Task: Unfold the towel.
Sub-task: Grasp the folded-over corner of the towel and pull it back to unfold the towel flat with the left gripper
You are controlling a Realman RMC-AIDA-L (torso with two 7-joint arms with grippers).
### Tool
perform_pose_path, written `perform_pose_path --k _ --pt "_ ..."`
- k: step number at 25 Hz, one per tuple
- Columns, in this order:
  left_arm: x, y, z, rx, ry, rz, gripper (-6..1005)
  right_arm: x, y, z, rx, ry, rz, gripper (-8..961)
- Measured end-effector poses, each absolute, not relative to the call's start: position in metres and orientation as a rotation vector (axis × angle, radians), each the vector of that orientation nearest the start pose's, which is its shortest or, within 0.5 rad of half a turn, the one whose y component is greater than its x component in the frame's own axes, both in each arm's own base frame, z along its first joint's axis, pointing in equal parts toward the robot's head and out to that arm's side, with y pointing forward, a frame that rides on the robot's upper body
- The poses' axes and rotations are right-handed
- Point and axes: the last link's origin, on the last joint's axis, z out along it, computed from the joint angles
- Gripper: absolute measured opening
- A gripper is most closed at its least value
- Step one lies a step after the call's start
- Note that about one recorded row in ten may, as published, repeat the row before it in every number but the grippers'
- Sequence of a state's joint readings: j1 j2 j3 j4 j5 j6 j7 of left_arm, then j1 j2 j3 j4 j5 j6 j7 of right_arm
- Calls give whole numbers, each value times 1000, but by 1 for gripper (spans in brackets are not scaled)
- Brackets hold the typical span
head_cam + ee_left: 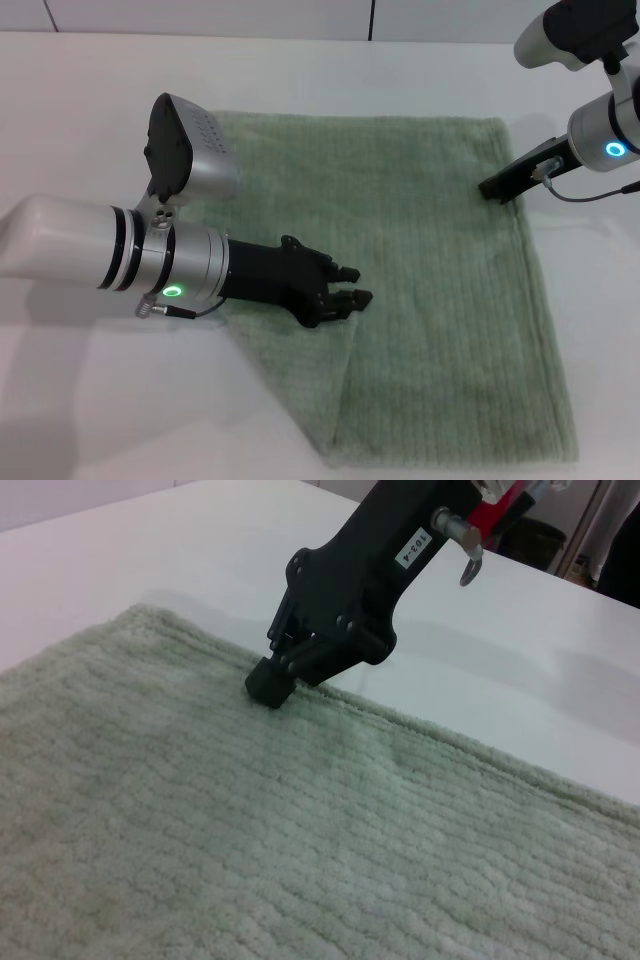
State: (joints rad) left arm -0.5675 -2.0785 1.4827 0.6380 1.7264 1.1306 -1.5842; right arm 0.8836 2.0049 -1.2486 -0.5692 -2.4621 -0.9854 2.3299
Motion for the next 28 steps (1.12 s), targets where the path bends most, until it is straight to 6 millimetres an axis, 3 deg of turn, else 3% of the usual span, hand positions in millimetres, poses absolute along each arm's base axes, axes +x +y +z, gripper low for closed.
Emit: perform_pose_path --k 8,17,28 --pt "-226 329 -96 -2945 -654 -295 190 232 431 -35 -2472 973 -322 -2" --pt "-219 325 -87 -2984 -647 -359 82 232 431 -35 -2471 974 -324 0" --pt "-204 313 -52 -3089 -661 -621 58 230 432 -35 -2475 964 -328 12"
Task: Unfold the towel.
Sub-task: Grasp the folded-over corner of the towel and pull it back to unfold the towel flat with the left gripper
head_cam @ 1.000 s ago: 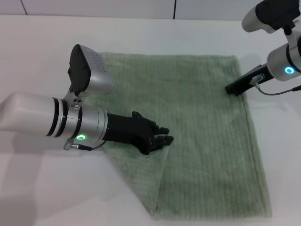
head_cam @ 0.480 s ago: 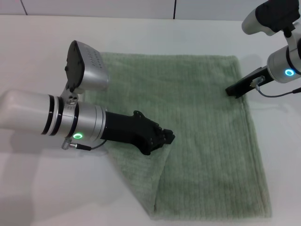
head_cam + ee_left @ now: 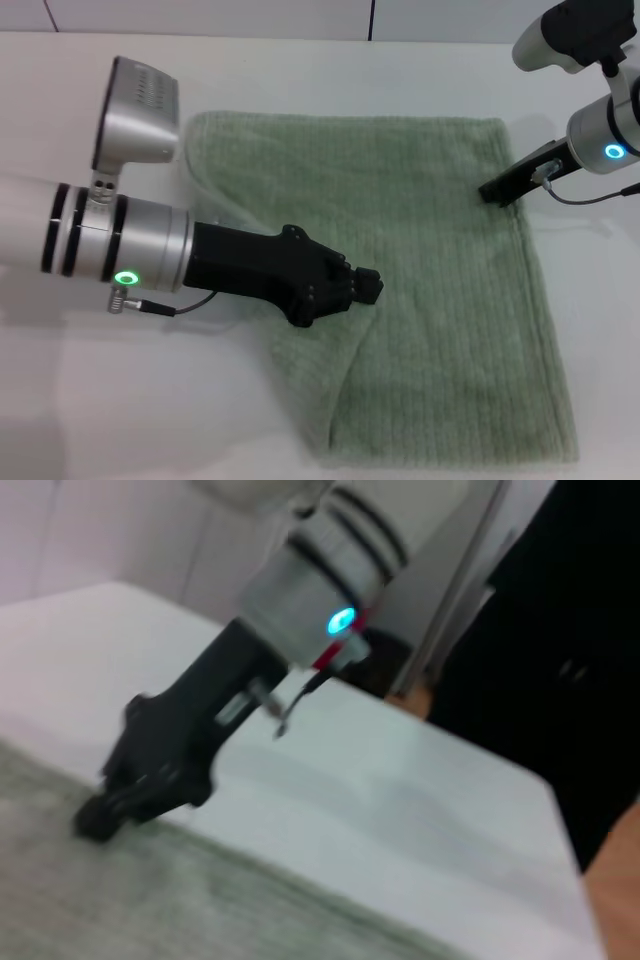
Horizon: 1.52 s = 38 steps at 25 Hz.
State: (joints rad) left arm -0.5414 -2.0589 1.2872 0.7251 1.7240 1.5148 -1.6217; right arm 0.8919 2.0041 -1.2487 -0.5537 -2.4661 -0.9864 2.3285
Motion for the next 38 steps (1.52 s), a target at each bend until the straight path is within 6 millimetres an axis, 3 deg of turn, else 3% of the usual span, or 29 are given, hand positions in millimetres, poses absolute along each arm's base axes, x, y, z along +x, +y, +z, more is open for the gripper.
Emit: perform_pose_path --k 9,23,30,38 --pt "-209 304 -34 -3149 -720 -646 63 229 432 -35 -2475 961 -331 22" --pt "-239 304 -17 -3133 -834 -421 70 230 432 -35 -2474 964 -333 37" --pt "-242 300 0 -3152 -840 -449 73 230 432 -35 -2473 963 -332 44" --pt "-245 295 1 -3187 -856 -393 77 229 433 -35 -2474 960 -332 53"
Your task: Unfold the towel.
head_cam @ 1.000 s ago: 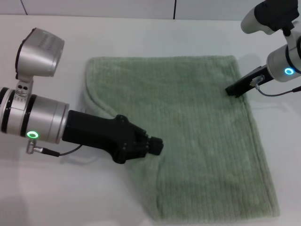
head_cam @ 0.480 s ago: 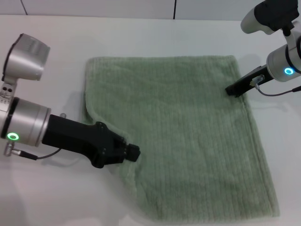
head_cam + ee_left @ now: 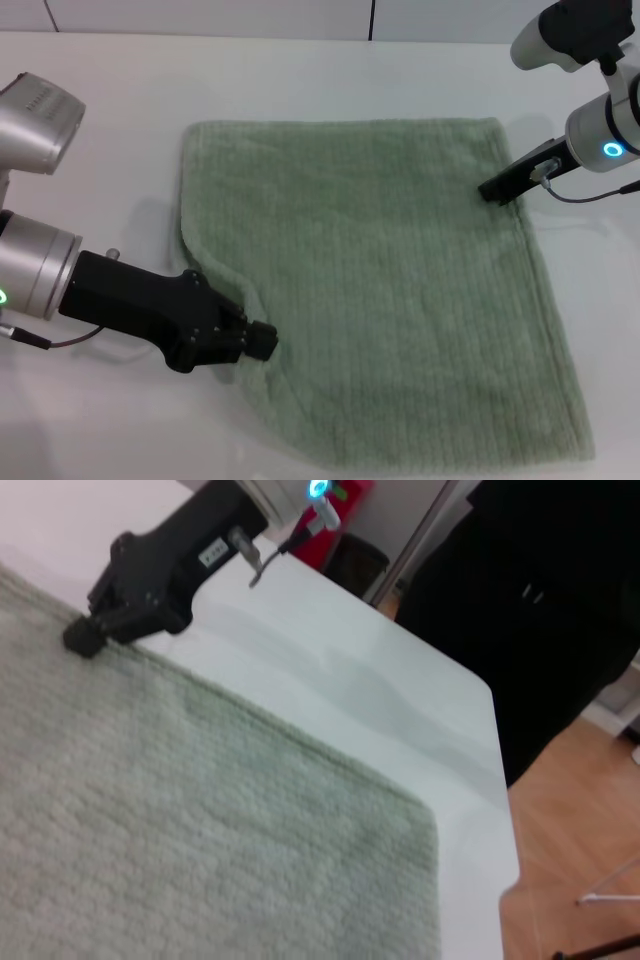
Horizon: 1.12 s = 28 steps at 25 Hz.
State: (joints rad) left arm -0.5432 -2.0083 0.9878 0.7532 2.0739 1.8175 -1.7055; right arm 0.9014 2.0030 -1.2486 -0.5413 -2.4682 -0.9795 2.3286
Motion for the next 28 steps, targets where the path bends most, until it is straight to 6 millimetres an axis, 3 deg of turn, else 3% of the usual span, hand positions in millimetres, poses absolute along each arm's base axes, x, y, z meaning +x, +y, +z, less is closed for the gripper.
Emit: perform_pose_path --k 13,15,21,26,28 --pt "-249 300 7 -3158 -924 -339 83 229 434 -36 -2477 955 -338 67" --pt "-250 300 8 -3157 -926 -338 293 229 434 -36 -2477 955 -338 69" --pt "-250 300 9 -3156 -917 -337 473 229 434 -35 -2477 955 -338 75" --pt "-252 306 11 -3107 -907 -356 712 229 434 -36 -2477 957 -337 81" --pt "-252 306 11 -3107 -907 -356 718 229 434 -36 -2477 959 -336 83"
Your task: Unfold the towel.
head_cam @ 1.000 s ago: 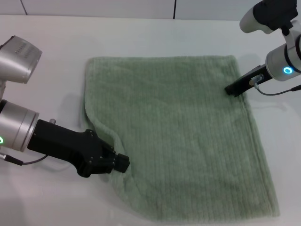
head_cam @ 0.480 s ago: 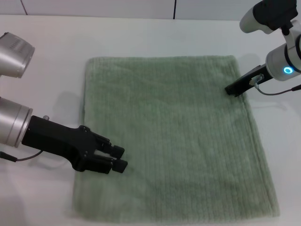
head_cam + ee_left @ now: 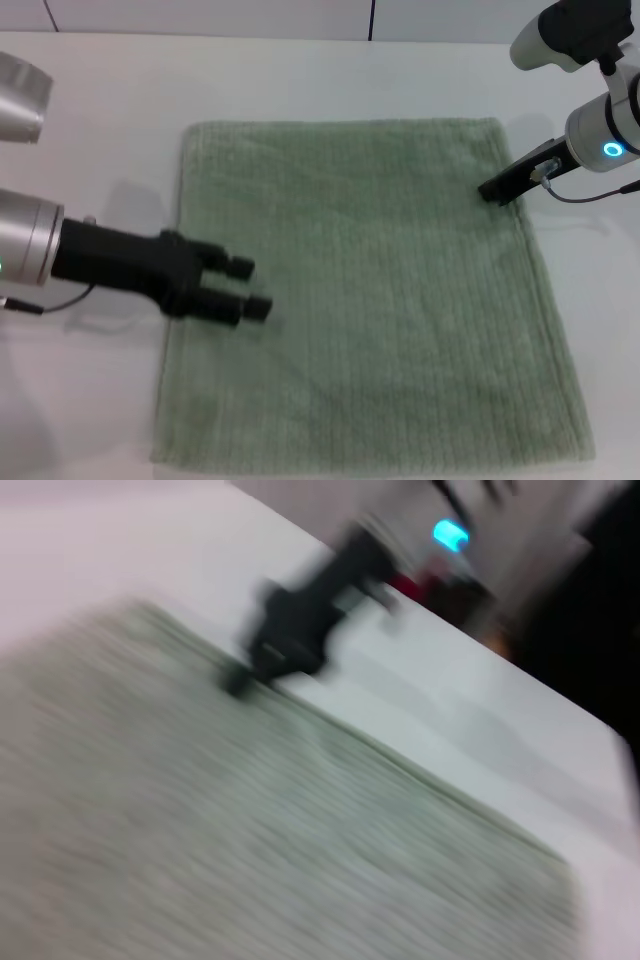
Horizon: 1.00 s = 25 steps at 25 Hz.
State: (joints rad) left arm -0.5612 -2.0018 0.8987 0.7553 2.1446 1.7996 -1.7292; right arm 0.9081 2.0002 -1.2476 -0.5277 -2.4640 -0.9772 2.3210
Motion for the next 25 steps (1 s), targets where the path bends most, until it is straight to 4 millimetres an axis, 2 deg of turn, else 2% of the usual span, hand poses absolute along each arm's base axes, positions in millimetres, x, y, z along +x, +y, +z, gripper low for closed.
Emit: perform_pose_path --k 1,2,3,7,8,11,12,13,14,16,17,20,25 --pt "-252 306 11 -3107 -907 -356 720 229 434 -35 -2477 958 -335 84" --pt "-258 322 11 -2945 -880 -429 723 228 434 -35 -2477 956 -332 85" --pt "-260 330 10 -2858 -865 -480 726 228 434 -35 -2477 956 -332 86" --pt "-264 339 10 -2751 -847 -540 728 220 439 -32 -2476 952 -306 90" --pt "-268 350 10 -2586 -839 -709 728 217 440 -31 -2473 948 -302 92" --pt "-275 357 18 -2404 -833 -865 727 205 445 -28 -2460 916 -290 95" --pt "-280 359 23 -2301 -829 -942 727 192 449 -26 -2453 862 -274 96" --pt "-280 359 23 -2301 -829 -942 727 192 449 -26 -2453 862 -274 97" --pt "-283 359 26 -2242 -828 -981 726 178 453 -25 -2446 789 -241 98" --pt "-289 361 31 -2122 -833 -1047 726 173 454 -24 -2438 761 -222 100" --pt "-294 361 32 -2043 -837 -1077 726 161 457 -23 -2407 668 -165 101" --pt "-301 361 33 -1938 -842 -1103 725 153 459 -25 -2371 573 -118 104" --pt "-315 359 32 -1754 -861 -1113 725 144 456 -44 -2265 352 29 110"
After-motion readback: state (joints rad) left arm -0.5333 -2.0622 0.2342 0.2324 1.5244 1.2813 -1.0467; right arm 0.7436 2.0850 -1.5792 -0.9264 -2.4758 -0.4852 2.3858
